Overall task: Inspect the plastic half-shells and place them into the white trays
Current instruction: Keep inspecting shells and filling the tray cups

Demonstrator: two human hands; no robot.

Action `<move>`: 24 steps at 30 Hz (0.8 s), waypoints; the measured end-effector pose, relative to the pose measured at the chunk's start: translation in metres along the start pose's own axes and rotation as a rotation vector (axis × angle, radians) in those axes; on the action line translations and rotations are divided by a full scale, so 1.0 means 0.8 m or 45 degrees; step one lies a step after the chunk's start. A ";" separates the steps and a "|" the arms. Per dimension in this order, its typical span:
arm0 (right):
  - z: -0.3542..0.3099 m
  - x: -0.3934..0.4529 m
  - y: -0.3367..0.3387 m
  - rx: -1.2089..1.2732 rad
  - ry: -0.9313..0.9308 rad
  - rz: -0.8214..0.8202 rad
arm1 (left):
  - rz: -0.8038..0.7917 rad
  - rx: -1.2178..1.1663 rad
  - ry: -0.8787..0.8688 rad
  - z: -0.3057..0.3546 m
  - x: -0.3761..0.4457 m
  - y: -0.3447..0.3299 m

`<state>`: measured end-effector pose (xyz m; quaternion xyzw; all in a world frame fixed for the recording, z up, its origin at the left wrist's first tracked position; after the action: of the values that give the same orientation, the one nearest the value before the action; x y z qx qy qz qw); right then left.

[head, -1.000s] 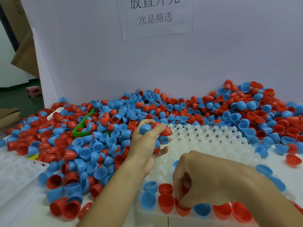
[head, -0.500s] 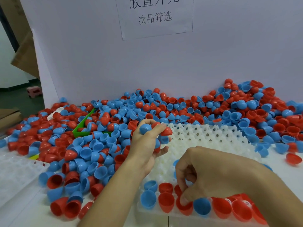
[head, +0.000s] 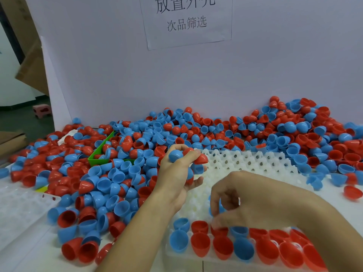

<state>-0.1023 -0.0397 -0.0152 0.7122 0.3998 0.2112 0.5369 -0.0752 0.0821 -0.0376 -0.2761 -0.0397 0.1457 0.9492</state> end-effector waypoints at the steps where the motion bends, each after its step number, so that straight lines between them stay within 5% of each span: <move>1: 0.001 0.002 0.010 0.010 -0.004 0.061 | -0.003 -0.001 0.006 0.000 0.000 0.000; 6: 0.019 0.028 0.083 0.034 -0.131 0.508 | 0.020 -0.011 0.022 0.000 -0.002 0.002; 16: 0.019 0.059 0.109 -0.041 -0.142 0.834 | -0.075 -0.038 0.065 0.000 -0.002 -0.008; 24: 0.037 0.046 0.120 0.096 -0.198 0.988 | 0.034 -0.107 0.147 -0.010 -0.003 -0.003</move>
<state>-0.0262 -0.0377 0.0599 0.8434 0.0667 0.3291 0.4195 -0.0759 0.0752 -0.0433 -0.3242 0.0129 0.1405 0.9354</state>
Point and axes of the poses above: each hand's wrist, its own x-axis towards the middle knuckle, its own y-axis out of the back of the hand, z = x × y, the point moved 10 cm from there along x, towards the middle knuckle, and after that the axes turned 11 degrees about -x, right-handed, at the moved point
